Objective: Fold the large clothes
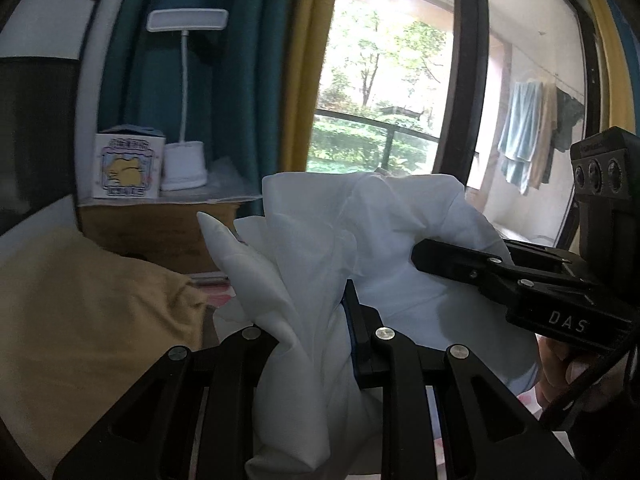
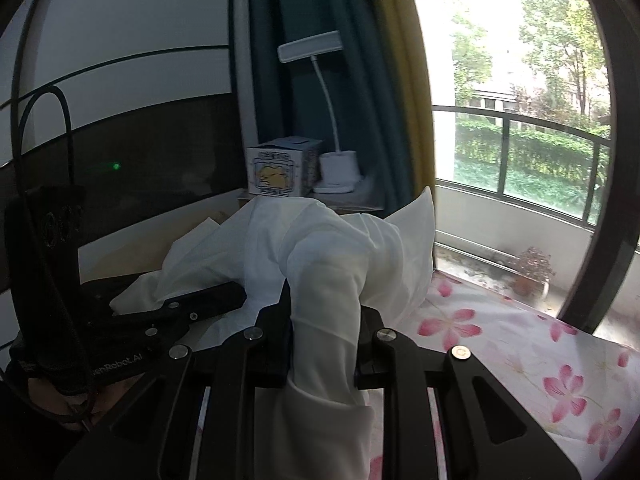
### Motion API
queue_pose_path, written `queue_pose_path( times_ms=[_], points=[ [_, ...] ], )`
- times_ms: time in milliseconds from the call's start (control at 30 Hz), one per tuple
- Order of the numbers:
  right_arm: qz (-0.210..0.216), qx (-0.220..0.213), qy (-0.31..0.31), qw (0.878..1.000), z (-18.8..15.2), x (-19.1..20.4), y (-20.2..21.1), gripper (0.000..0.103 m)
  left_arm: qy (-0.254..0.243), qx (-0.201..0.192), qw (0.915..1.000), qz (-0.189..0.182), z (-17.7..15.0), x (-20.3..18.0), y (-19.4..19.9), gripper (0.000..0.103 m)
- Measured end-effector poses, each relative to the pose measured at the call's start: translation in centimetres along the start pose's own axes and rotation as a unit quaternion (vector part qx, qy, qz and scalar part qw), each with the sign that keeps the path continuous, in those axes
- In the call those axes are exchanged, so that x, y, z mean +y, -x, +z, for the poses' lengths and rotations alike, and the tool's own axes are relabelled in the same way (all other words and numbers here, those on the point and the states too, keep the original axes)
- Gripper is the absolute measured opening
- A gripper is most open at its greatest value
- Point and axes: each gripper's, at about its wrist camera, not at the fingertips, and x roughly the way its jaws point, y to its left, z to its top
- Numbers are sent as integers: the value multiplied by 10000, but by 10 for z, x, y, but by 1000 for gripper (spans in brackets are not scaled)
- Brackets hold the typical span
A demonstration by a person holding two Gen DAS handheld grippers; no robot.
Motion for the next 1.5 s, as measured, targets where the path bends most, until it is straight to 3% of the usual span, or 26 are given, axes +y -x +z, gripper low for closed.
queue_pose_path(
  times_ms=[267,533,767,967,1100,1500],
  points=[
    [289,-85,-18,9995,7,16,-19,21,10,-63,9996,278,6,24,11,23],
    [432,-52,-305,9986,5,9,-40,21,0,52,9993,377,10,33,-1,23],
    [341,356,-987,9939,-24,-29,-65,21,31,617,9980,156,-4,35,-46,23],
    [77,784,-1377,9873,-59,-62,-79,21,54,1299,9914,-149,-30,32,-94,26],
    [-162,1026,-1403,9846,-74,-75,-88,21,59,1635,9865,-54,-46,32,-116,29],
    [-437,1524,-1633,9738,-107,-99,-110,27,197,1955,9804,-101,-63,45,-146,47]
  ],
)
